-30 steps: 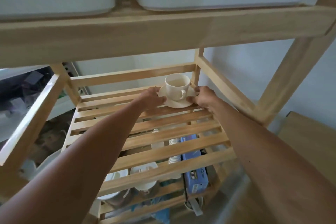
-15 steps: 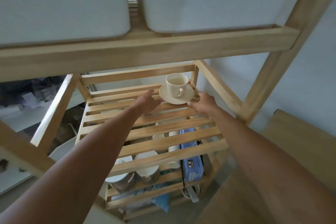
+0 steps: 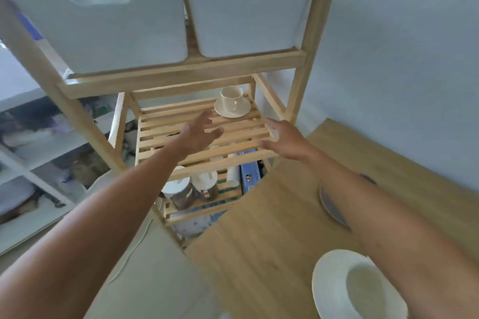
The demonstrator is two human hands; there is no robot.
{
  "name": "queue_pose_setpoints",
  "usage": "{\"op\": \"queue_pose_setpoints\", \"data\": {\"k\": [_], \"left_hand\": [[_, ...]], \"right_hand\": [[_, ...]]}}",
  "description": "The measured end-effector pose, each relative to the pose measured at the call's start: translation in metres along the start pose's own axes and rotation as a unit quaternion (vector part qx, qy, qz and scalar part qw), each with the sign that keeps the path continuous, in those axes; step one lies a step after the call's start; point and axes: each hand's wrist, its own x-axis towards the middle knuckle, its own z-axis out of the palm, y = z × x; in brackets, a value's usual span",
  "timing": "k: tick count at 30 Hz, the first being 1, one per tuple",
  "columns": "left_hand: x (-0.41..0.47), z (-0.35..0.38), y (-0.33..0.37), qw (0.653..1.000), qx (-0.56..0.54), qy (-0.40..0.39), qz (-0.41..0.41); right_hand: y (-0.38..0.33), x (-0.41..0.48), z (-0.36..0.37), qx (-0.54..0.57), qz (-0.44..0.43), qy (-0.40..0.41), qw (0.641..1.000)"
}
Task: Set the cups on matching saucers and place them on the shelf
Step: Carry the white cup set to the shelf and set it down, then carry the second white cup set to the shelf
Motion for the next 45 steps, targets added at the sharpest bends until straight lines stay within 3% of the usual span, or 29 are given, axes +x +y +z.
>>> {"op": "queue_pose_setpoints", "data": {"k": [14,21,27,37,45], "left_hand": [[-0.134,0.032,0.089,0.990,-0.042,-0.128,0.047],[-0.170,0.086,0.089,0.969,-0.046,-0.235,0.064],[-0.194,0.128,0.080,0.952,-0.032,-0.297,0.070],[-0.214,0.170,0.077,0.933,0.044,-0.342,0.105],[-0.213,0.186,0.077,0.918,0.117,-0.348,0.151]], "right_hand": [[-0.002,-0.191,-0.048,0.033,0.061,0.096,0.993],[0.036,-0.293,-0.040,0.109,0.161,0.192,0.962],[0.064,-0.366,-0.010,0.129,0.259,0.199,0.936],[0.073,-0.383,0.052,0.091,0.336,0.169,0.922],[0.080,-0.369,0.060,0.110,0.320,0.197,0.920]]}}
